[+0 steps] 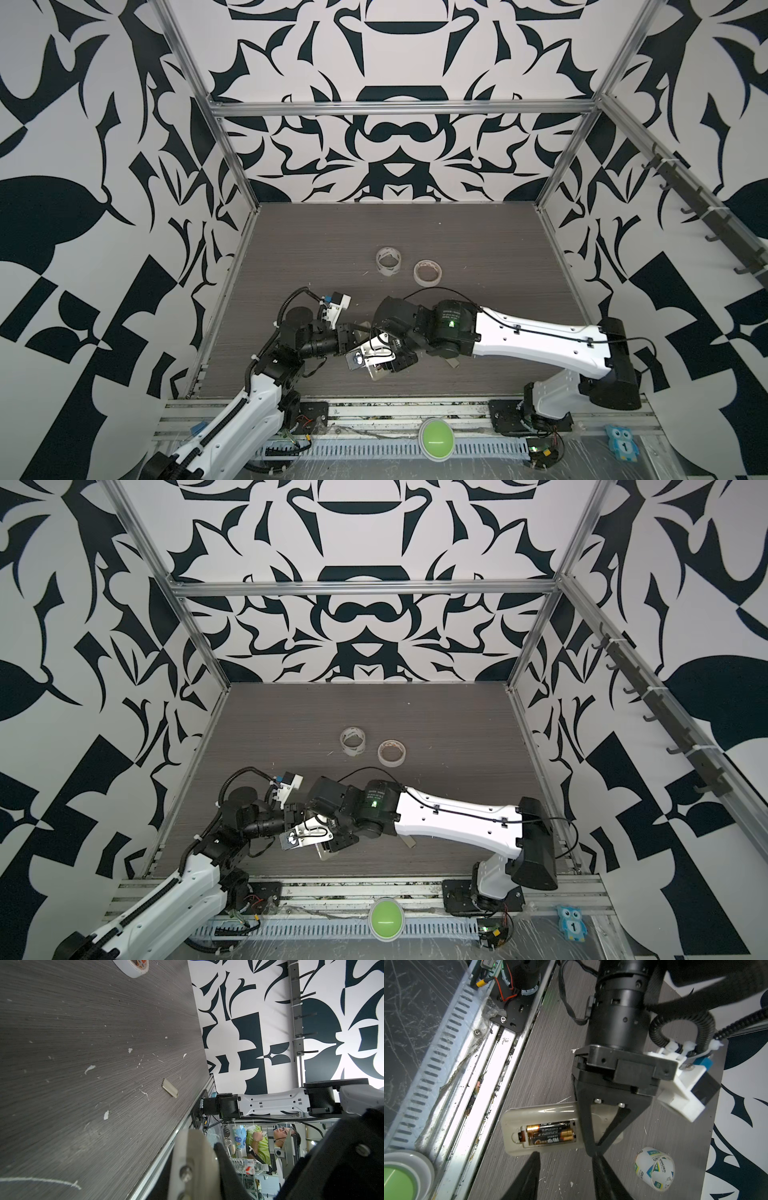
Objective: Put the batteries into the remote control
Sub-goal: 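Open the right gripper and lift it above the loaded compartment, then press the second battery down into its slot with right fingertips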
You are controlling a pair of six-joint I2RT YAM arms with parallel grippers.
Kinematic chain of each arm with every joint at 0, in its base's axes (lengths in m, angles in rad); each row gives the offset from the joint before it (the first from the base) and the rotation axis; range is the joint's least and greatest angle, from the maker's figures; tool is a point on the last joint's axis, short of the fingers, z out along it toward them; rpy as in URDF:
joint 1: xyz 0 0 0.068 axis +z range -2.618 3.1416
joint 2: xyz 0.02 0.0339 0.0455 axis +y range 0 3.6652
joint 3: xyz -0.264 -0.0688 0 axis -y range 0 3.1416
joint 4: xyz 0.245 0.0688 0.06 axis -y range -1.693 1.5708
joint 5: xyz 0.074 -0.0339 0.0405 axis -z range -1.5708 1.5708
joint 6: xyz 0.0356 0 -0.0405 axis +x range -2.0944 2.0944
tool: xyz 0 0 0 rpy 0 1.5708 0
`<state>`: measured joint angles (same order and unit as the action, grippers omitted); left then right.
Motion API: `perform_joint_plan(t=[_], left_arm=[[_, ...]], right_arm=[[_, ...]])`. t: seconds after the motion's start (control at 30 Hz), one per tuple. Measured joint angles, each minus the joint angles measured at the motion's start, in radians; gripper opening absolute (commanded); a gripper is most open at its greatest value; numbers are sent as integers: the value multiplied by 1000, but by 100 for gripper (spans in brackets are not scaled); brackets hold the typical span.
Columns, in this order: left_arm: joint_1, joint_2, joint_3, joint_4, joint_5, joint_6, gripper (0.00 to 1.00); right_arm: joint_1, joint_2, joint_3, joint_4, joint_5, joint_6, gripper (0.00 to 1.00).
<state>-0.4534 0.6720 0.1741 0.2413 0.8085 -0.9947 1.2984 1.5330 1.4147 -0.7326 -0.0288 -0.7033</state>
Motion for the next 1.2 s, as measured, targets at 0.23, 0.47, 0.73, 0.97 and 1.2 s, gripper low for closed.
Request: perform_joint_plan(t=[0.23,0.47,0.73,0.97,1.2], left_arm=[[-2,-1,0,0,0,0,0],[-3,-3,0,0,0,0,0],[-4,-5,0,0,0,0,0],[-5,-10,0,0,0,0,0],[-5,-11,0,0,0,0,0]], right_arm=[[0,28,0,2,-5,-8,42],[0,55,0,2,-8,-12,40],[0,80,2,2,-7,-18,39],[0,89,2,4,1,-30,38],[0,89,2,12,28,-40,35]])
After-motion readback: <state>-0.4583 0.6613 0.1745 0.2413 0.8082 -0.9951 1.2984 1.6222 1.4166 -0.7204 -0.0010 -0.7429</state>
